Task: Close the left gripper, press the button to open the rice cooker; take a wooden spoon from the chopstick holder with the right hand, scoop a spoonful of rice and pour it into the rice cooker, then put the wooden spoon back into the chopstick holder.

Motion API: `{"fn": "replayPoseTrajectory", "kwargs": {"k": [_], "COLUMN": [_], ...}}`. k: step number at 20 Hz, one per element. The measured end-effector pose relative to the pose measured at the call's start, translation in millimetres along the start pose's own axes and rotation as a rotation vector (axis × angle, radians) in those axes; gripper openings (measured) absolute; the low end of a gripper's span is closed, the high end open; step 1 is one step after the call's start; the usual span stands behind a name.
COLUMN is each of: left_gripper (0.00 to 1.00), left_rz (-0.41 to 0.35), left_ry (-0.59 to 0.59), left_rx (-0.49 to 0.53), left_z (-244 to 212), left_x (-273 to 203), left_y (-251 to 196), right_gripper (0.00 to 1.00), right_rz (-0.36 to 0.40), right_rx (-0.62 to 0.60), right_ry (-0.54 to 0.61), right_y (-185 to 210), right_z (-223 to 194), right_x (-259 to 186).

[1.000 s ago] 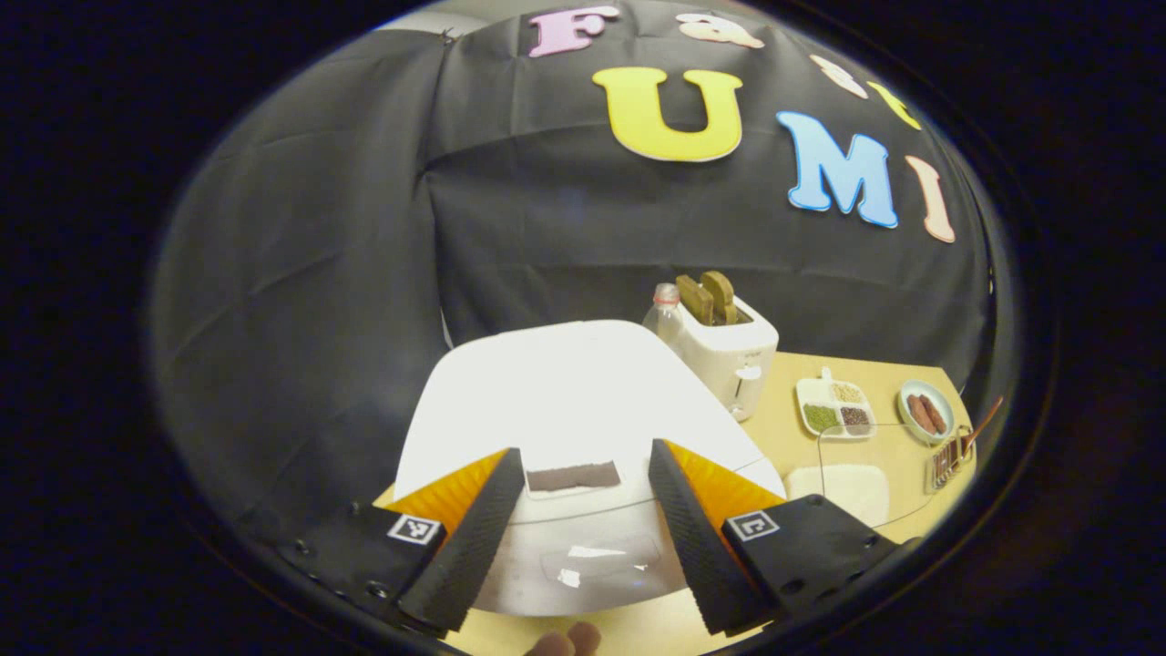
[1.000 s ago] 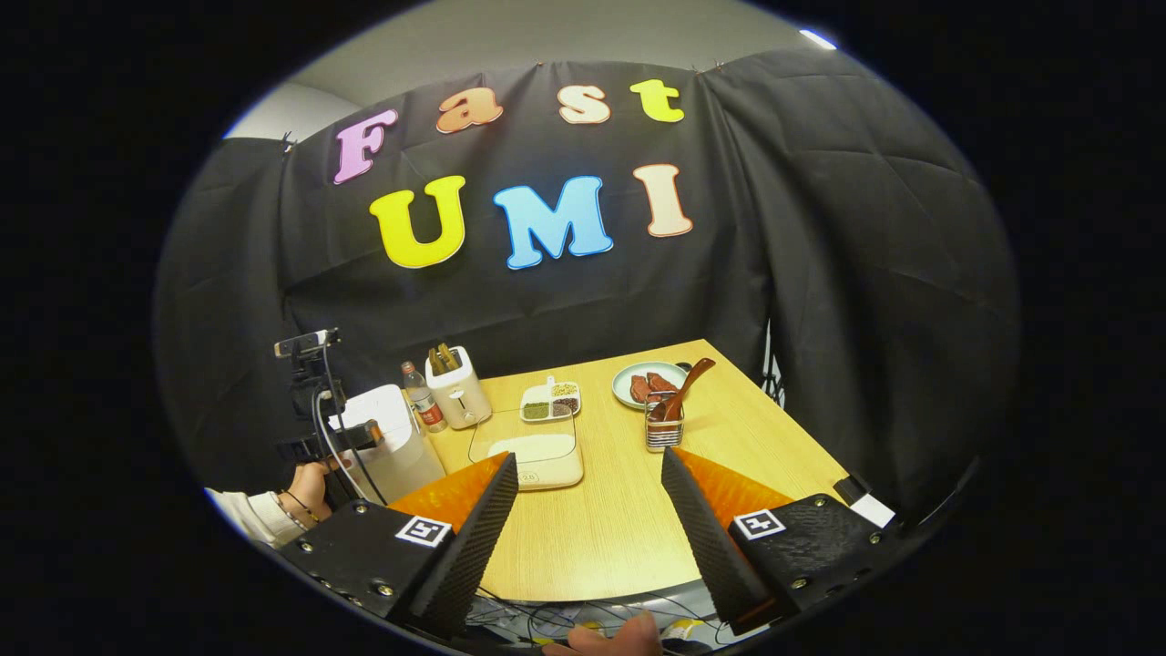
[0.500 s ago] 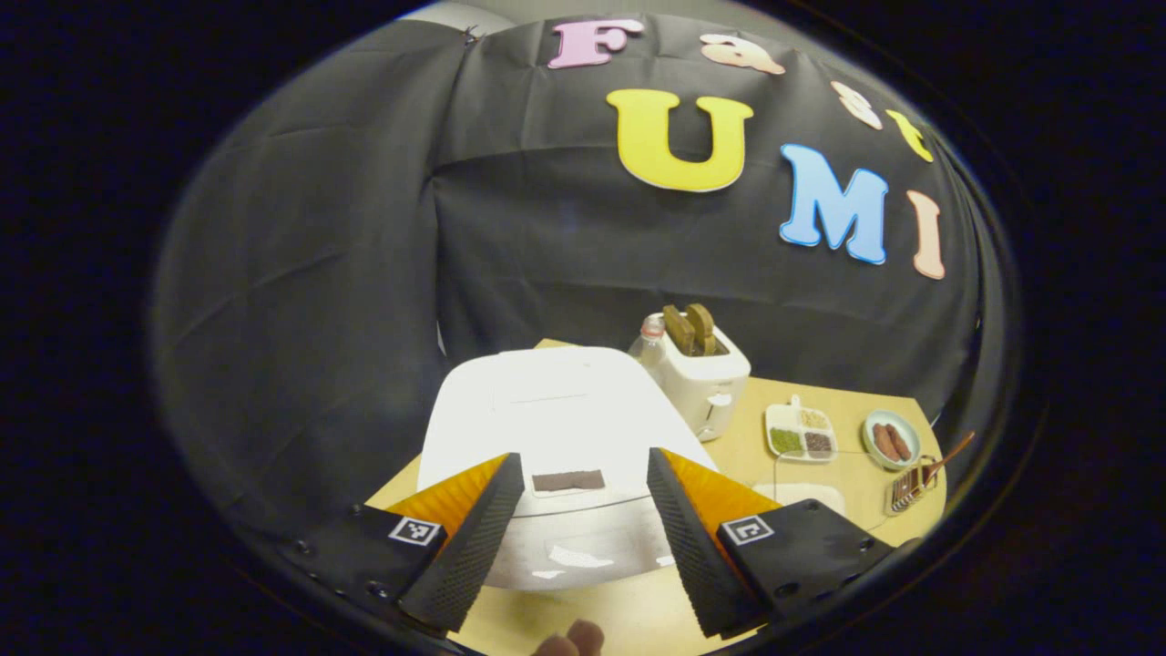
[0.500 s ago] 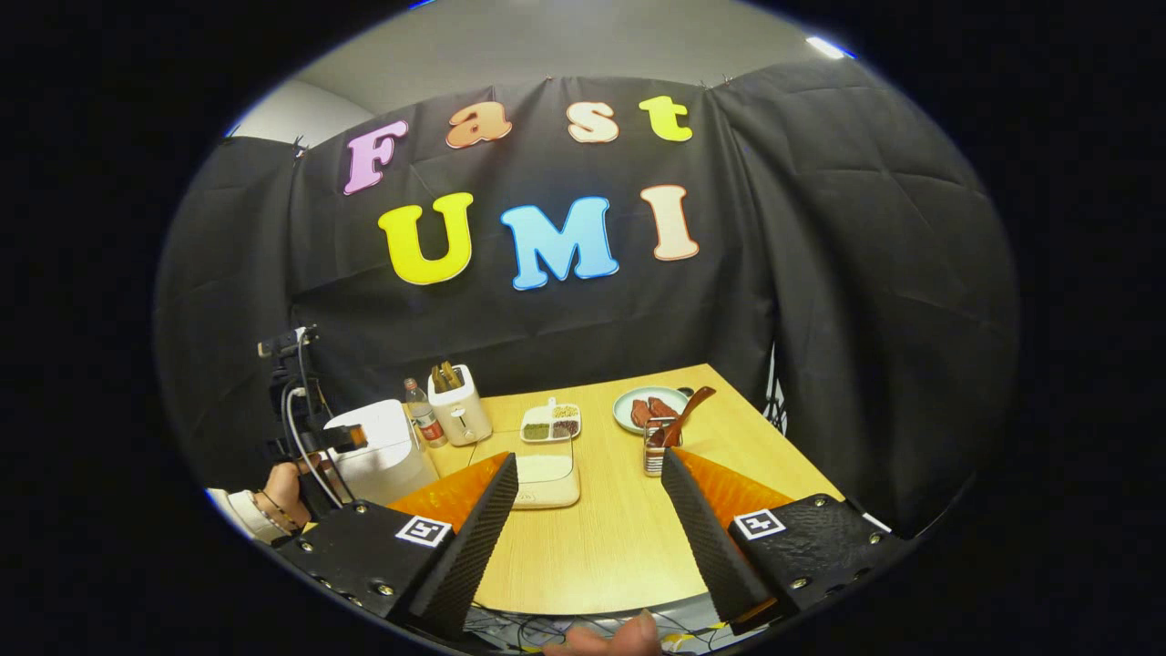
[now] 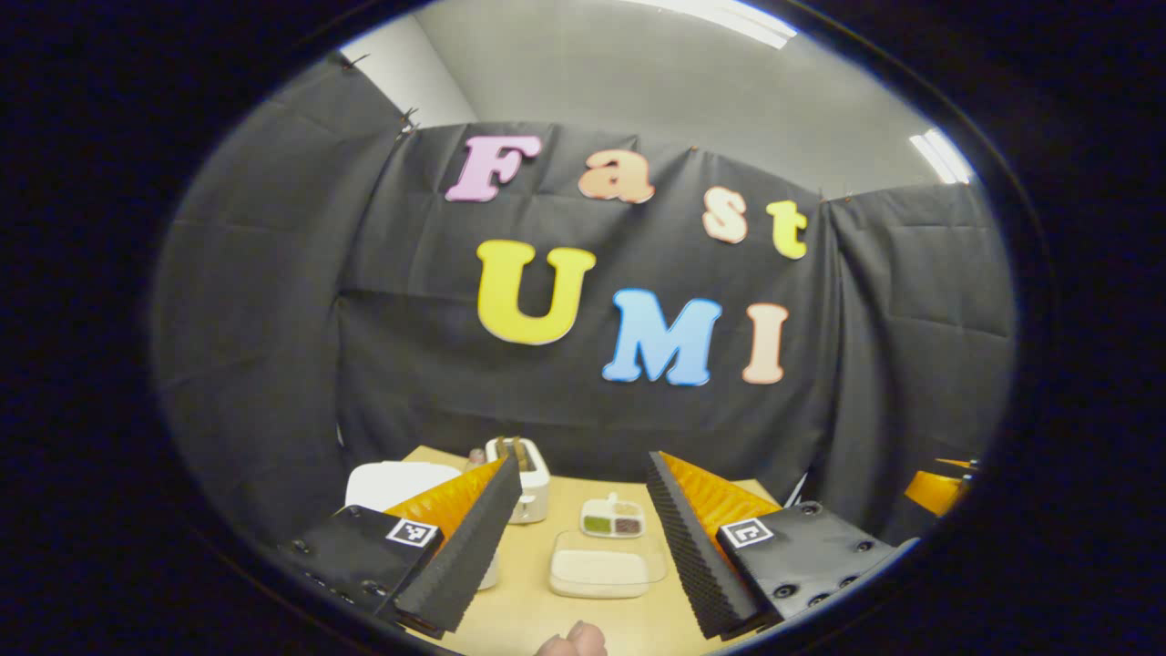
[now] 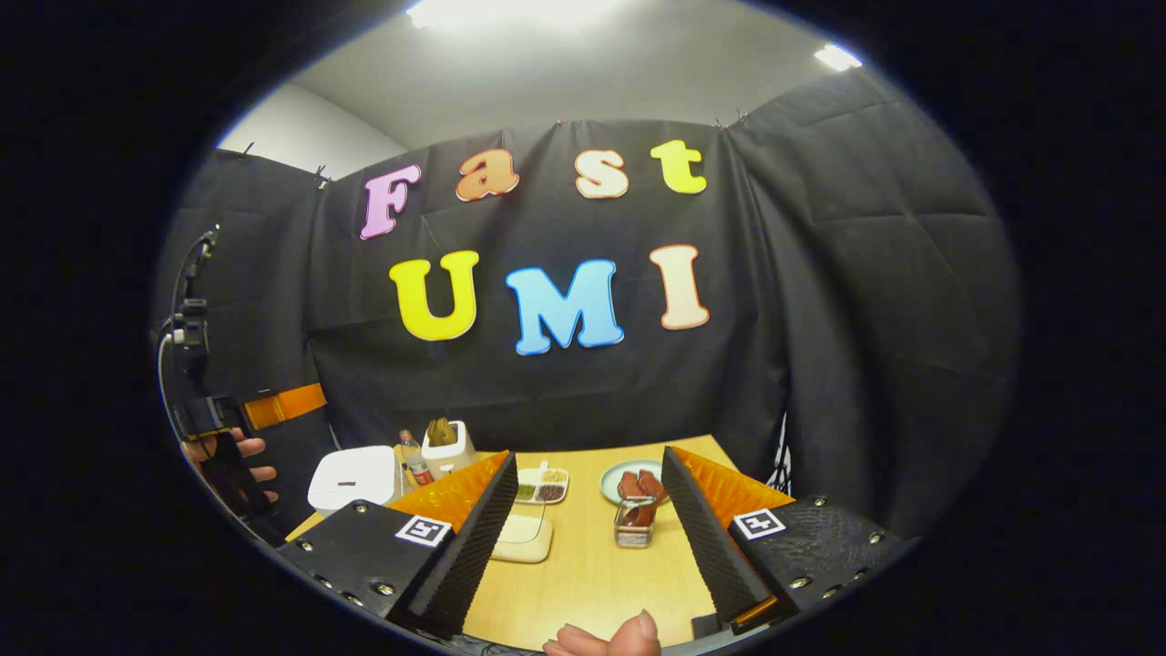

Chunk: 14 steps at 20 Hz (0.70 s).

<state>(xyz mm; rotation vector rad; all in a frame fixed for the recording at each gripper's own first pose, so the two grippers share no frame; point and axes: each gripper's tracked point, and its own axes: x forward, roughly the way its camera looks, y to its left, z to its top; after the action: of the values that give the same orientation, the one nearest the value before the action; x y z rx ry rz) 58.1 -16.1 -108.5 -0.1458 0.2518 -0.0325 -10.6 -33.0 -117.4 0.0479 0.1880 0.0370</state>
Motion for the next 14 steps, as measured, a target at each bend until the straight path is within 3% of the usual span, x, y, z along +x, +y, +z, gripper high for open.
{"fn": "replayPoseTrajectory", "kwargs": {"k": [4, 5, 7, 10, 13, 14], "left_gripper": [0.97, 0.94, 0.93, 0.93, 0.96, 0.94], "left_rz": [0.04, 0.058, 0.099, 0.097, 0.099, 0.099], "left_ry": [-0.028, -0.024, -0.032, -0.073, -0.072, -0.058], "left_rx": [-0.007, 0.003, 0.044, 0.084, 0.036, 0.009], "left_z": [21.9, 21.1, 24.7, 42.8, 45.0, 39.4], "left_x": [-70.9, -85.3, -109.0, -132.3, -137.3, -137.9], "left_y": [-77.7, -86.1, -85.9, -94.1, -89.9, -87.3], "right_gripper": [0.96, 0.96, 0.96, 0.96, 0.96, 0.96], "right_rz": [0.071, 0.084, 0.086, 0.113, 0.113, 0.094], "right_rx": [0.06, 0.049, 0.001, 0.015, -0.03, -0.07], "right_ry": [-0.095, -0.098, -0.088, -0.124, -0.155, -0.178], "right_y": [-23.6, -29.6, -39.4, -31.0, -27.9, -31.0], "right_z": [49.5, 50.2, 52.2, 71.8, 85.2, 92.2], "right_x": [-19.8, -22.9, -30.7, -44.6, -52.8, -53.2]}}
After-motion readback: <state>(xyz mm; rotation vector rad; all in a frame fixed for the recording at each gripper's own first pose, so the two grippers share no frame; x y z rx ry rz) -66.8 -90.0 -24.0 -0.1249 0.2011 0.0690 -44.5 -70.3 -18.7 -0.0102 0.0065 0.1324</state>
